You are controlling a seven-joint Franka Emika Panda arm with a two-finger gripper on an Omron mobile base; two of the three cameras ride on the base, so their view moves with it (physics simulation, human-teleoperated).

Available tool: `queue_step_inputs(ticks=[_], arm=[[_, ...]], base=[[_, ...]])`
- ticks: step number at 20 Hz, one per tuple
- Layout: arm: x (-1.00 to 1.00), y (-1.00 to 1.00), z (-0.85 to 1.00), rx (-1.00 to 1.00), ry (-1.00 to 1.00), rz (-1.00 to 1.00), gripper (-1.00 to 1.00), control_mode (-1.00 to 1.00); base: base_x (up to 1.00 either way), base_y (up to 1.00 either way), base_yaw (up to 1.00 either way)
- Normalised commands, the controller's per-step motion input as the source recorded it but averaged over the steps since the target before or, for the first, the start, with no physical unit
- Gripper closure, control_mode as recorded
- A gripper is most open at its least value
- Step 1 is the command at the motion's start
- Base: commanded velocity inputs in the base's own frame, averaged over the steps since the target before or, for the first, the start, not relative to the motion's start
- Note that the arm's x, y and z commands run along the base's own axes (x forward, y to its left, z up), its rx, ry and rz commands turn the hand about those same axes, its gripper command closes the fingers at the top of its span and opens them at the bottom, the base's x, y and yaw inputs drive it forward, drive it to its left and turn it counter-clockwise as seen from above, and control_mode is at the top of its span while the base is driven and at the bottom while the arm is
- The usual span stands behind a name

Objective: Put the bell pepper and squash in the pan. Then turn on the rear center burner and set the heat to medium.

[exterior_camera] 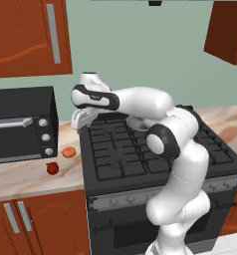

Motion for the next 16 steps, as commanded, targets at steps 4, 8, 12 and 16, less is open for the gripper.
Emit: queue_step_inputs(ticks=[4, 8, 12, 16], arm=[[0.24, 0.28, -0.18, -0.05, 0.00, 0.00, -1.00, -1.00], [0.29, 0.13, -0.33, -0.05, 0.00, 0.00, -1.00, -1.00], [0.37, 0.12, -0.42, 0.00, 0.00, 0.00, -1.00, -1.00], [0.29, 0.18, -0.46, -0.03, -0.02, 0.00, -1.00, -1.00]], base=[[0.00, 0.00, 0.00], [0.00, 0.00, 0.00], [0.00, 0.00, 0.00], [0.00, 0.00, 0.00]])
